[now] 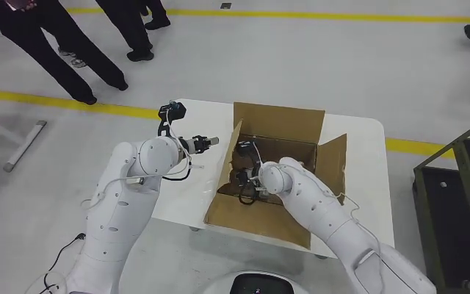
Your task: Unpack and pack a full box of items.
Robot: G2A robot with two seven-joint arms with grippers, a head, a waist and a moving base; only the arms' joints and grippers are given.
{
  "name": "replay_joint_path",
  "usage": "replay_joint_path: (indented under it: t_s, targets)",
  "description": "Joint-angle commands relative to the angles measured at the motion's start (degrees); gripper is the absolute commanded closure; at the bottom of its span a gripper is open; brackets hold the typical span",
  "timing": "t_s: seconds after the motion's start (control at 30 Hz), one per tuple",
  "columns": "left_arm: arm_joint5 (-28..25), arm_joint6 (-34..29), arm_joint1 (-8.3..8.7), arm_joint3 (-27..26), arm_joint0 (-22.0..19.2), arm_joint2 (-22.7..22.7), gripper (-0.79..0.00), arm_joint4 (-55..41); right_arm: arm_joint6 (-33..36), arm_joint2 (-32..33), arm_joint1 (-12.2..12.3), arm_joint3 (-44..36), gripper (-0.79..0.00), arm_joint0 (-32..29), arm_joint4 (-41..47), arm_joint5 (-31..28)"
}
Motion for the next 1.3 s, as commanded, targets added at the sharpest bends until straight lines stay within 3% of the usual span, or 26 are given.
replay_joint_path:
  t_s: [0.0, 0.13, 0.2, 0.23, 0.43, 0.63, 0.87, 1.03, 1.17, 1.27]
  targets:
    - [0.0, 0.0, 0.0, 0.0, 0.0, 0.0, -0.785, 0.0, -0.65, 2.17, 0.92, -2.52, -0.428, -0.79, -0.49, -0.46]
    - [0.0, 0.0, 0.0, 0.0, 0.0, 0.0, -0.785, 0.0, -2.0, 8.95, 3.87, -11.91, -0.215, -5.07, -2.33, -1.87]
    - [0.0, 0.0, 0.0, 0.0, 0.0, 0.0, -0.785, 0.0, -1.14, 13.39, 5.68, -18.01, -0.015, -8.47, -4.13, -1.94]
    - [0.0, 0.0, 0.0, 0.0, 0.0, 0.0, -0.785, 0.0, -1.72, 16.16, 6.55, -22.05, 0.0, -10.64, -4.13, -2.83]
    - [0.0, 0.0, 0.0, 0.0, 0.0, 0.0, -0.785, 0.0, -1.7, 32.45, 10.82, -43.76, 0.0, -24.87, -6.18, -6.92]
    - [0.0, 0.0, 0.0, 0.0, 0.0, 0.0, -0.785, 0.0, -13.11, 47.9, 12.95, -56.89, 0.0, -37.23, -4.85, -19.78]
    - [0.0, 0.0, 0.0, 0.0, 0.0, 0.0, -0.785, 0.0, -21.27, 63.59, 13.96, -59.74, 0.0, -48.03, -0.47, -23.72]
    - [0.0, 0.0, 0.0, 0.0, 0.0, 0.0, -0.785, 0.0, -24.05, 71.35, 14.06, -56.28, 0.0, -54.16, 6.62, -24.7]
    - [0.0, 0.0, 0.0, 0.0, 0.0, 0.0, -0.785, 0.0, -22.64, 71.18, 14.15, -52.06, 0.0, -56.19, 5.04, -24.08]
    - [0.0, 0.0, 0.0, 0.0, 0.0, 0.0, -0.785, 0.0, -21.13, 66.69, 13.97, -48.8, 0.0, -55.18, 4.39, -23.38]
